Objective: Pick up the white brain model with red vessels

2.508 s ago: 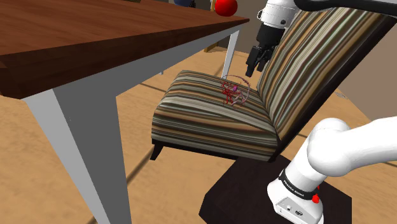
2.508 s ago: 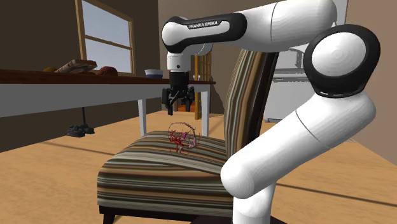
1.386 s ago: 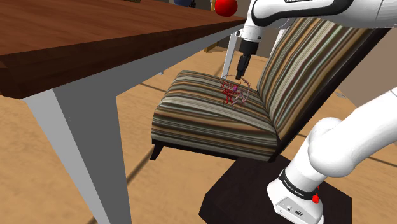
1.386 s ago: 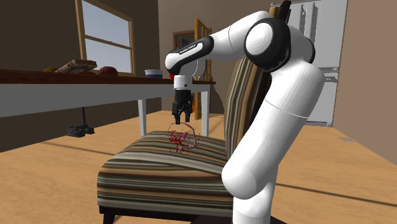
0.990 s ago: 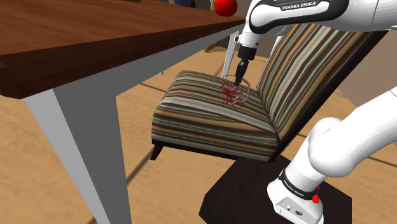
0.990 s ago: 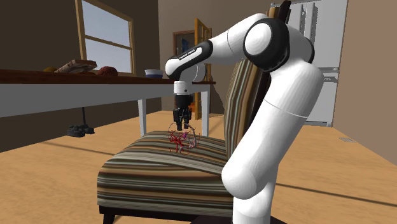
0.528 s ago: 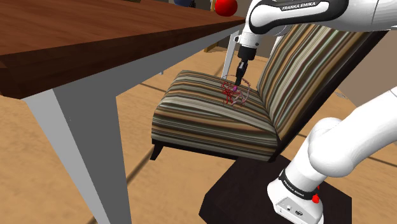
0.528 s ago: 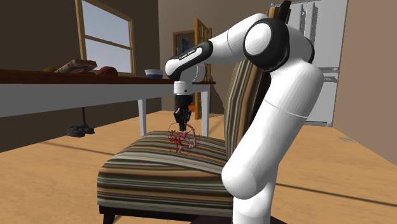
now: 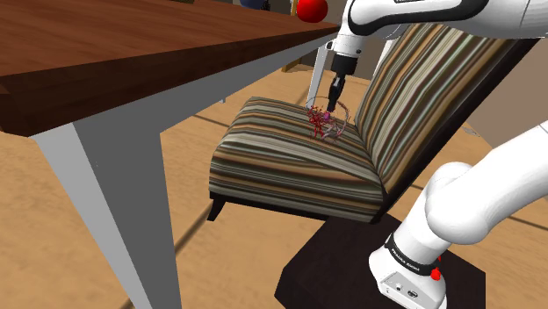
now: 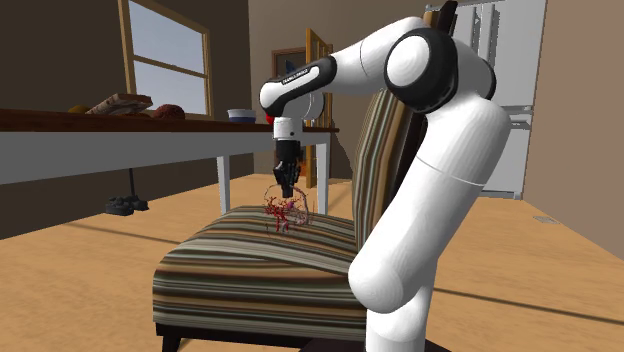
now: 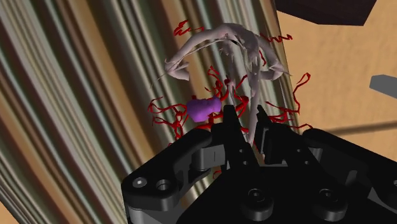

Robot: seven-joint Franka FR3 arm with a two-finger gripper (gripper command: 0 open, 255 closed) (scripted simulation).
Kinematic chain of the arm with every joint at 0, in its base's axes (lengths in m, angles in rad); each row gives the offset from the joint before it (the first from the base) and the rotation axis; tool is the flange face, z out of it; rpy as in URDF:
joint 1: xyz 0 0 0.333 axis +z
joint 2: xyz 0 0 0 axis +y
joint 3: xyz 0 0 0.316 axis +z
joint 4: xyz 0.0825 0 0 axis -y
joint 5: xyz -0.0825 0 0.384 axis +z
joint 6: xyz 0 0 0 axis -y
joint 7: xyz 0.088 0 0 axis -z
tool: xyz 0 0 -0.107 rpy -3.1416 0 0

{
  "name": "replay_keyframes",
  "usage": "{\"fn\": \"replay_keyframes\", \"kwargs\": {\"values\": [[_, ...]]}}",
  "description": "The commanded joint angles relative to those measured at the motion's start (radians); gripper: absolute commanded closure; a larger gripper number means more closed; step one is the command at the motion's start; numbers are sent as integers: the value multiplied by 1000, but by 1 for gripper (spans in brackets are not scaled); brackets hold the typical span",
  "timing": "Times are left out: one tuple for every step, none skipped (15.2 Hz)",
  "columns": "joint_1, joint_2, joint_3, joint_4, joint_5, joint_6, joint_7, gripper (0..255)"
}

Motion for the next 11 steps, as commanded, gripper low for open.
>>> {"fn": "replay_keyframes", "kwargs": {"values": [[2,5,2,31,2,-26,1,255],[2,5,2,44,3,-39,2,255],[3,6,3,58,3,-53,2,255],[3,6,4,73,4,-66,2,255],[4,7,4,87,5,-79,3,255],[4,9,5,101,5,-93,3,255],[5,10,6,116,6,-106,3,255],[5,12,6,131,7,-119,4,255],[6,14,7,146,7,-132,4,255],[6,14,7,149,8,-135,4,255],[6,14,7,149,8,-135,4,255]]}}
